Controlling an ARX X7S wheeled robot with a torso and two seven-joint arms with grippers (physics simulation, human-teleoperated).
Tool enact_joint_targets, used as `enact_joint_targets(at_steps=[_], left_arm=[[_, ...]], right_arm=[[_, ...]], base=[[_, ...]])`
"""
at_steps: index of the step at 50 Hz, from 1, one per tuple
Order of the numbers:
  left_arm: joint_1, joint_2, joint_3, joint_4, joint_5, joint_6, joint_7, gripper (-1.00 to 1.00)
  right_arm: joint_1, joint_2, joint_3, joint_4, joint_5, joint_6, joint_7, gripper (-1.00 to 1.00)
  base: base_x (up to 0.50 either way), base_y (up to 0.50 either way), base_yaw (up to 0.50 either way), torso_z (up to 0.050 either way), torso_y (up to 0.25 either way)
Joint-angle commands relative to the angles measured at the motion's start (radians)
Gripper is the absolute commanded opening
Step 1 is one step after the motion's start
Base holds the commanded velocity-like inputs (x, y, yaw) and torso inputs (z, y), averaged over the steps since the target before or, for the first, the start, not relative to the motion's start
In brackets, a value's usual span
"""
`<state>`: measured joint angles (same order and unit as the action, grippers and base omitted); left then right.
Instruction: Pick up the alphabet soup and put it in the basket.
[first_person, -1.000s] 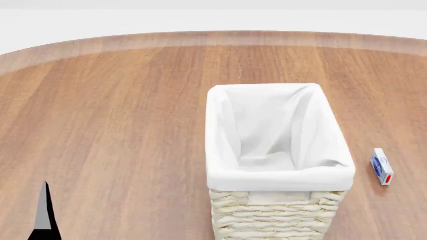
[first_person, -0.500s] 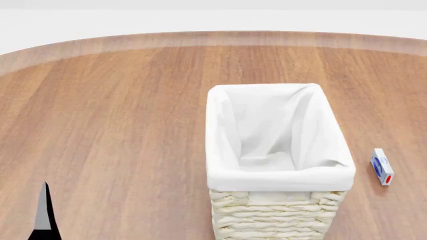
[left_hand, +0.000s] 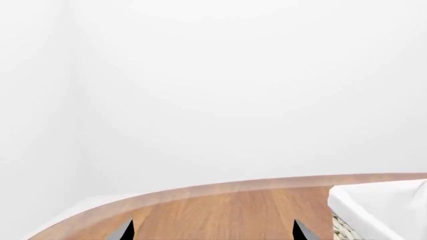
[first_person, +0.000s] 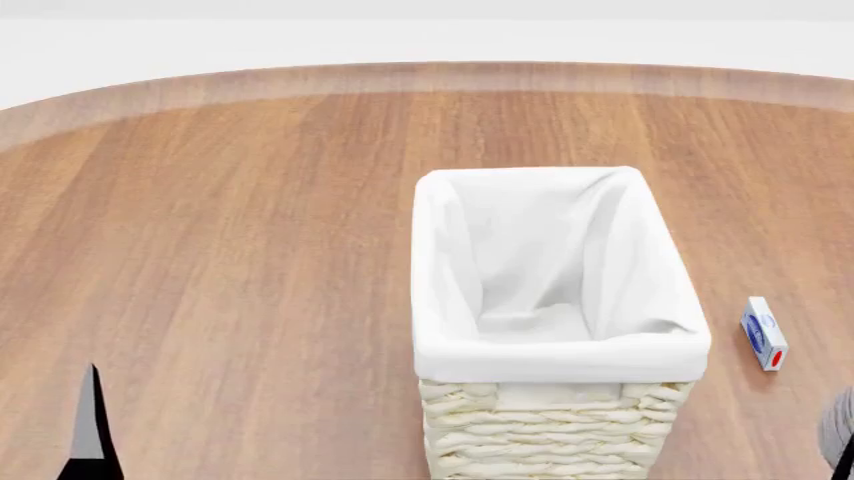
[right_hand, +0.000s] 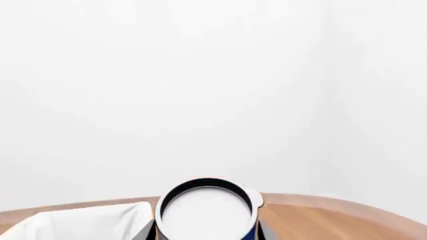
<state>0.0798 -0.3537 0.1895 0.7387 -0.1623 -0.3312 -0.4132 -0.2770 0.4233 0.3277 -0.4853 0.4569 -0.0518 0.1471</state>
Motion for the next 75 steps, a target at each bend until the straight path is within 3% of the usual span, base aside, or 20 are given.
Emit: enact_joint_targets(at_steps=[1, 14, 32, 43, 57, 63, 71, 75], left_arm=[[-0.003, -0.002, 0.004, -0.005, -0.001, 0.002, -0.003, 1.0], [-0.002, -0.004, 0.005, -0.017, -0.004, 0.01, -0.006, 1.0], [-0.005, -0.008, 0.0, -0.023, -0.012, 0.011, -0.012, 1.0], [-0.008, -0.013, -0.007, -0.015, -0.023, 0.004, -0.015, 1.0], [-0.008, -0.017, -0.011, -0.02, -0.03, 0.008, -0.019, 1.0], [-0.005, -0.02, -0.012, -0.015, -0.03, 0.009, -0.022, 1.0], [-0.009, -0.02, -0.01, -0.017, -0.035, 0.009, -0.022, 1.0], [-0.007, -0.021, -0.009, -0.023, -0.035, 0.016, -0.022, 1.0]], right_arm=[[0.164, 0.105, -0.015, -0.124, 0.016, 0.17, 0.066, -1.0], [0.491, 0.12, -0.22, -0.022, -0.01, 0.263, 0.044, -1.0], [0.938, -0.004, -0.477, 0.303, -0.069, 0.312, -0.066, -1.0], [1.114, -0.09, -0.526, 0.47, -0.055, 0.328, -0.105, -1.0], [1.369, -0.189, -0.609, 0.87, -0.091, 0.339, -0.192, -1.0], [1.504, -0.247, -0.641, 1.184, -0.133, 0.325, -0.215, -1.0], [1.749, -0.349, -0.671, 1.79, -0.205, 0.099, -0.272, -1.0], [1.752, -0.351, -0.642, 1.793, -0.234, 0.179, -0.245, -1.0]], base=[[0.0, 0.0, 0.0, 0.0, 0.0], [0.0, 0.0, 0.0, 0.0, 0.001], [0.0, 0.0, 0.0, 0.0, 0.001], [0.0, 0.0, 0.0, 0.0, 0.001], [0.0, 0.0, 0.0, 0.0, 0.001], [0.0, 0.0, 0.0, 0.0, 0.0], [0.0, 0.0, 0.0, 0.0, 0.001], [0.0, 0.0, 0.0, 0.0, 0.0]])
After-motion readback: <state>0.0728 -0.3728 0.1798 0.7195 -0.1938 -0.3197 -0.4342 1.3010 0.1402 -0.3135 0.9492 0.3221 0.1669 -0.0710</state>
